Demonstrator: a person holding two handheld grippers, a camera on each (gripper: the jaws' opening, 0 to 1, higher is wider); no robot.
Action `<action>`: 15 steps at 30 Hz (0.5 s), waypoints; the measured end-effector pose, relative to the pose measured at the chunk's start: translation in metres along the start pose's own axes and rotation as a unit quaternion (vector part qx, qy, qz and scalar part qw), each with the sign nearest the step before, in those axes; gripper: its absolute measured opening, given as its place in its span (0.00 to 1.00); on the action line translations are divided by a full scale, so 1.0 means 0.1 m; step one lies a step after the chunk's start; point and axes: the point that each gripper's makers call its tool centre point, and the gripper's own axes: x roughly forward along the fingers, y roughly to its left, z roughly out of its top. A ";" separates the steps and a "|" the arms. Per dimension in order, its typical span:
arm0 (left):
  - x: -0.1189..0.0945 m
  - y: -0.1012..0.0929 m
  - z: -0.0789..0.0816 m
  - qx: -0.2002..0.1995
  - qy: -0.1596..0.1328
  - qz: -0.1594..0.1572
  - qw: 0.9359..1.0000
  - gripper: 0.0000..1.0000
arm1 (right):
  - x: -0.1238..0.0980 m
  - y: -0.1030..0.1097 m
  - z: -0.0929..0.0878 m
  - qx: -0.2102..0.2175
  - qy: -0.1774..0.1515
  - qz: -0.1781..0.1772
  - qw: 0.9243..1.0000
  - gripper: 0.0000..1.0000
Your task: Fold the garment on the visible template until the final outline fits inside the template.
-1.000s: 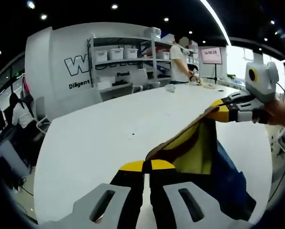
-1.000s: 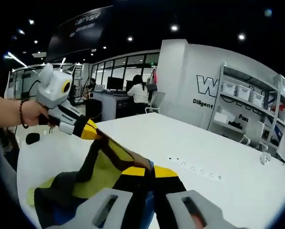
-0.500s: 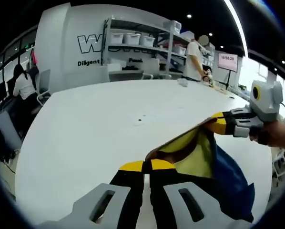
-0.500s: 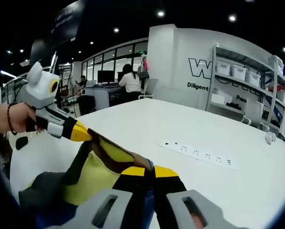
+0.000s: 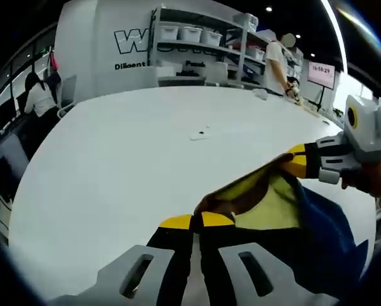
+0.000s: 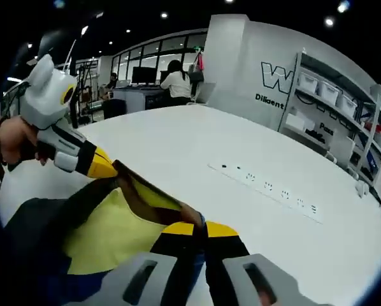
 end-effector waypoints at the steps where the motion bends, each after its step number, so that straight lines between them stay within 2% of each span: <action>1: -0.01 -0.03 -0.01 -0.003 -0.001 -0.001 1.000 0.01 | 0.01 0.00 0.01 -0.011 0.001 -0.002 1.000 0.00; 2: -0.01 -0.03 -0.02 -0.006 -0.001 0.000 1.000 0.00 | 0.01 -0.01 0.02 -0.016 0.002 -0.003 1.000 0.00; 3: -0.02 -0.05 -0.04 -0.007 0.000 0.001 1.000 0.00 | 0.02 0.00 0.04 -0.046 0.005 -0.002 0.999 0.00; 6: 0.03 -0.02 -0.11 -0.009 0.010 0.005 1.000 0.00 | 0.05 0.01 0.05 -0.040 0.005 0.000 0.999 0.00; 10: 0.01 -0.04 -0.09 -0.001 0.006 0.004 1.000 0.01 | 0.08 -0.01 -0.04 -0.009 0.023 -0.005 1.000 0.00; 12: 0.00 -0.03 -0.09 0.010 0.005 0.001 1.000 0.01 | 0.08 0.01 -0.08 -0.013 0.033 -0.004 0.999 0.00; 13: -0.01 -0.03 -0.09 0.025 0.004 0.000 1.000 0.02 | 0.06 0.02 -0.08 -0.012 0.031 -0.006 0.999 0.03; 15: -0.05 -0.03 -0.08 0.042 0.003 0.006 0.999 0.04 | 0.03 0.02 -0.06 -0.006 0.020 -0.013 1.000 0.18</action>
